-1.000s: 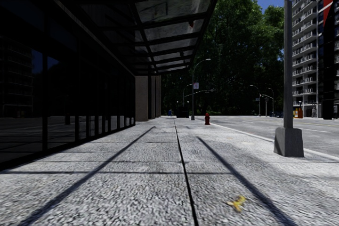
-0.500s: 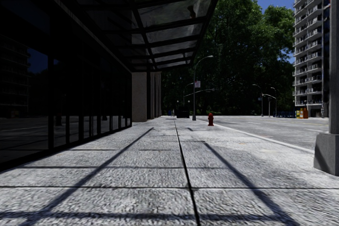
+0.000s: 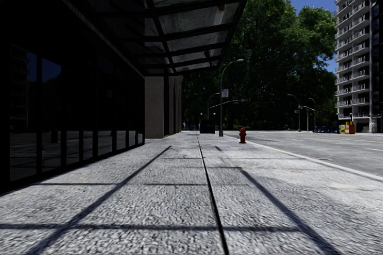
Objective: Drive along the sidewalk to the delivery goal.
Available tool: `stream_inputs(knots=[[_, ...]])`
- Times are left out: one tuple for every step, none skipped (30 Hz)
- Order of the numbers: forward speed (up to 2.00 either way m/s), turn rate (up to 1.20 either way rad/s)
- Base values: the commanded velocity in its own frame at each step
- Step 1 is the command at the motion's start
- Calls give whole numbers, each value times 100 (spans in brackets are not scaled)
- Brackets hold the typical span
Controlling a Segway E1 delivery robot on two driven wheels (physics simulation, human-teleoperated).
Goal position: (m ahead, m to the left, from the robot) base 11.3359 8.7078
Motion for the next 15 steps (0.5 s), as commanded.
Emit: stream_inputs(knots=[[200, 0], [200, 0], [200, 0], [200, 0], [200, 0], [200, 0], [200, 0], [200, 0], [200, 0], [200, 0], [200, 0], [200, 0], [200, 0], [200, 0], [200, 0]])
